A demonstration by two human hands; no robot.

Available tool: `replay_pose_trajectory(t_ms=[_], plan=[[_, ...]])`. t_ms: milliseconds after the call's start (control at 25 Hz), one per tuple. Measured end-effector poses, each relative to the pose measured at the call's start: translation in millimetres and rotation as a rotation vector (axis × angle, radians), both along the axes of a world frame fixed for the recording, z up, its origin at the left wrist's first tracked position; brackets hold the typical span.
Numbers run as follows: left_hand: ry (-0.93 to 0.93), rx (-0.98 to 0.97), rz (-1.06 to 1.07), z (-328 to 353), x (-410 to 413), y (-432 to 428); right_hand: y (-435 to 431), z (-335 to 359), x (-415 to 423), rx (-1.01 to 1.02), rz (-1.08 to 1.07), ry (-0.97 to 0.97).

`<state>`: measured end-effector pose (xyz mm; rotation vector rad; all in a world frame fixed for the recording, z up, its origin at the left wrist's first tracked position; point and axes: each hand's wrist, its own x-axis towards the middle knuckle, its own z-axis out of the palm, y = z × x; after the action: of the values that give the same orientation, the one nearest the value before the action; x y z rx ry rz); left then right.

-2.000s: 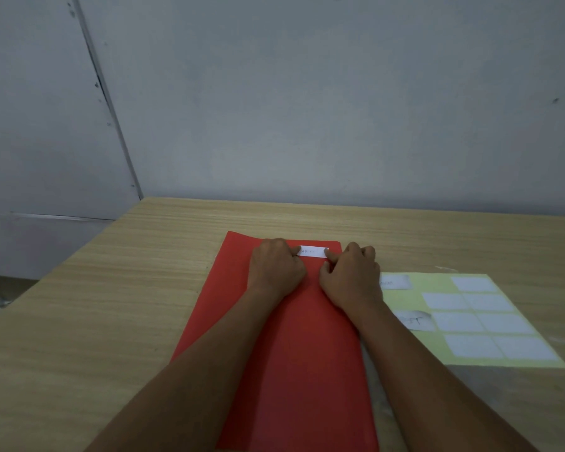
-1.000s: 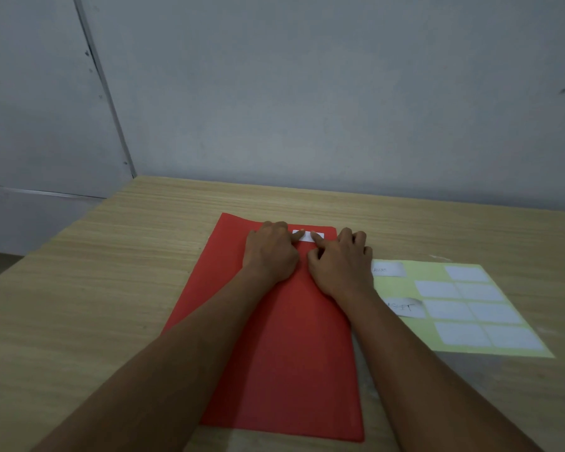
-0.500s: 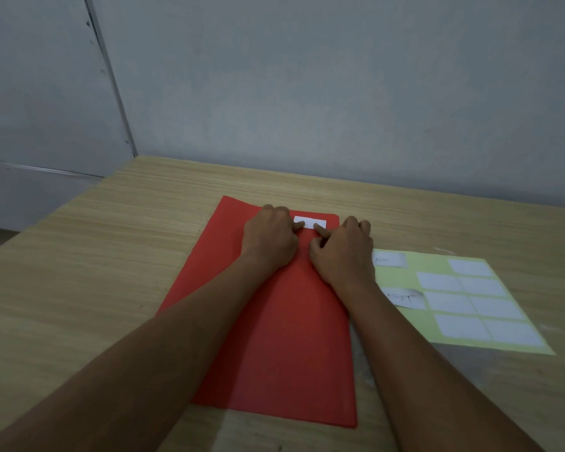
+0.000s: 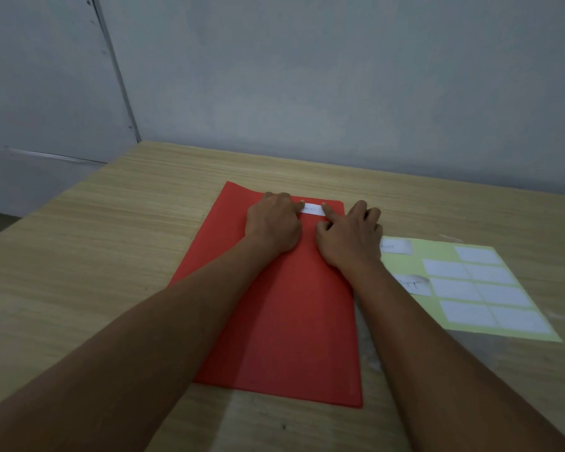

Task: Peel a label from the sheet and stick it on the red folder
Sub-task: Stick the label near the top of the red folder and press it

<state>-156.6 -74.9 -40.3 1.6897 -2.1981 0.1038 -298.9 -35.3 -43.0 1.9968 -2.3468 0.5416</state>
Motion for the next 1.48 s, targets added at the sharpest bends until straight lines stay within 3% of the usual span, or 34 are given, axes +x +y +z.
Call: replay_pose_trajectory(t_ms=[200,440,640,800,960,1120,1240,1480], plan=[[-0.072,0.023,-0.030,2.2,-1.0,-1.7,-0.6,1.1,-0.1,0.005,0.026,0.025],[0.070,-0.065,0.103,-0.9,-8.3,1.6,2.8,0.2,2.8,-0.091,-0.013,-0.011],[0.110,-0.080,0.044,-1.7,-3.6,0.4,4.3,1.6,-0.2,-0.121,0.006,-0.055],[-0.002,0.038,-0.128,1.7,-4.1,-2.2,1.7,1.2,-3.1,-0.126,0.015,-0.082],[-0.008,0.034,-0.102,0.3,-6.0,-0.7,2.6,0.3,-3.7,-0.118,0.040,-0.079],[0.164,-0.070,0.056,1.4,-8.4,3.8,5.1,-0.2,-1.4,-0.174,0.014,-0.111],[0.224,-0.100,0.060,2.9,-9.1,11.5,3.4,1.4,-0.5,-0.169,-0.014,-0.130],[0.247,0.169,0.022,24.1,-0.6,12.1,-0.4,30.4,-8.9,0.031,-0.001,-0.223]])
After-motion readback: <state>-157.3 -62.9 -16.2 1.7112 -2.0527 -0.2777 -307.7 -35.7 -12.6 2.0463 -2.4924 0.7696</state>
